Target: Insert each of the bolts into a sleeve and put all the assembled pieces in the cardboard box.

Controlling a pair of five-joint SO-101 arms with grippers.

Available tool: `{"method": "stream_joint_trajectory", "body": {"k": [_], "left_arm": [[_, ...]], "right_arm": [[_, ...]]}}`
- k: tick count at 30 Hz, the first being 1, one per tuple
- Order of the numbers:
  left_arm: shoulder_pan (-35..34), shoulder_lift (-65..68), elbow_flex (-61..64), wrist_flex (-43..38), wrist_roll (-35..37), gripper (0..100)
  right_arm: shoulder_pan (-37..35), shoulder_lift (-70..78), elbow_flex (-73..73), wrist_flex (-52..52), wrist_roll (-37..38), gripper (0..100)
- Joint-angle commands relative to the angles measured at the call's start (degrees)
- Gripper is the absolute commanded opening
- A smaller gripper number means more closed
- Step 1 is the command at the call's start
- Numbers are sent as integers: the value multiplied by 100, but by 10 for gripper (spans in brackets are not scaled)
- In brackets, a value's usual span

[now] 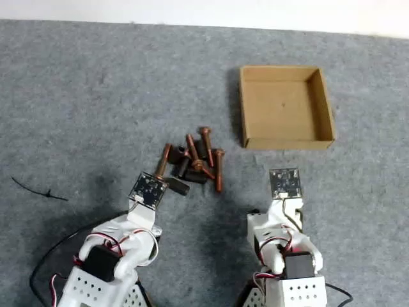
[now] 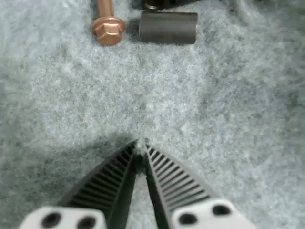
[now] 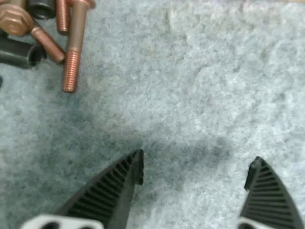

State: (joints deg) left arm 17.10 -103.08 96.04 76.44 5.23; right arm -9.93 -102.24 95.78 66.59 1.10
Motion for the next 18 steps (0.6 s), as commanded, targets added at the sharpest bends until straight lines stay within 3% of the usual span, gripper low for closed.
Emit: {"method": "stream_joint_trajectory", "body": {"k": [1, 12, 16, 18], "left_arm": [[286, -40, 119, 35, -9, 7], [171, -40, 119, 35, -35, 7], [-813, -48, 4, -35, -149, 8], [-1138, -48, -145, -299, -1046, 8]], "right_arm": [[-84, 22, 822, 4, 44, 324], [-66, 22, 822, -198, 44, 324], [242, 22, 813, -549, 44, 324], [699, 22, 813, -743, 44, 324]]}}
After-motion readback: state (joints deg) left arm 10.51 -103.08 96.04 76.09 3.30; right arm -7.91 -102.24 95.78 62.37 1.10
